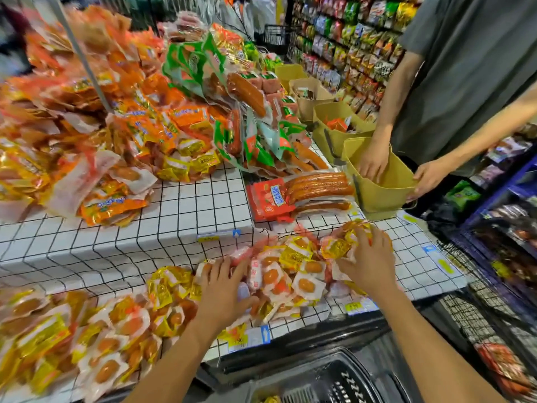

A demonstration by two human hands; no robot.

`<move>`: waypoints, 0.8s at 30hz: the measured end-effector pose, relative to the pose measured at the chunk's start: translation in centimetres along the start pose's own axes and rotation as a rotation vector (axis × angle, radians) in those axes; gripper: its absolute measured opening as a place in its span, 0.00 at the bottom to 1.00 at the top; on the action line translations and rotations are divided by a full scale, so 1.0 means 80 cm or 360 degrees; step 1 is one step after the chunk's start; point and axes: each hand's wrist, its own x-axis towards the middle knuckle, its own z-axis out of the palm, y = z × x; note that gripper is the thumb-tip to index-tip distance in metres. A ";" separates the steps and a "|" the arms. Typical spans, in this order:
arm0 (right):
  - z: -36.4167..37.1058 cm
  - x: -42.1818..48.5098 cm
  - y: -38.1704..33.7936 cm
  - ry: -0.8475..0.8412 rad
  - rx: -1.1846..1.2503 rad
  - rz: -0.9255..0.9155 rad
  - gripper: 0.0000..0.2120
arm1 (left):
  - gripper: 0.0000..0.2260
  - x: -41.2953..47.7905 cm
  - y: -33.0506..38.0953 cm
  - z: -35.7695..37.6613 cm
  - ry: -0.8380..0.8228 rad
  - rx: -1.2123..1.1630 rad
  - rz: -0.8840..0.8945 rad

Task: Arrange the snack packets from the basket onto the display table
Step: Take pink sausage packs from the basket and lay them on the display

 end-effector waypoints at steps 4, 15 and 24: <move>0.008 0.031 0.015 -0.0267 0.0014 0.0156 0.55 | 0.33 0.005 -0.005 0.013 0.0212 0.0009 0.0046; 0.031 0.037 0.010 -0.0275 -0.0051 0.0034 0.43 | 0.17 0.012 -0.001 0.025 0.0393 0.0130 0.0094; 0.040 0.031 0.027 -0.0145 0.0226 -0.0142 0.33 | 0.05 0.014 -0.002 0.012 0.0478 -0.0490 0.0025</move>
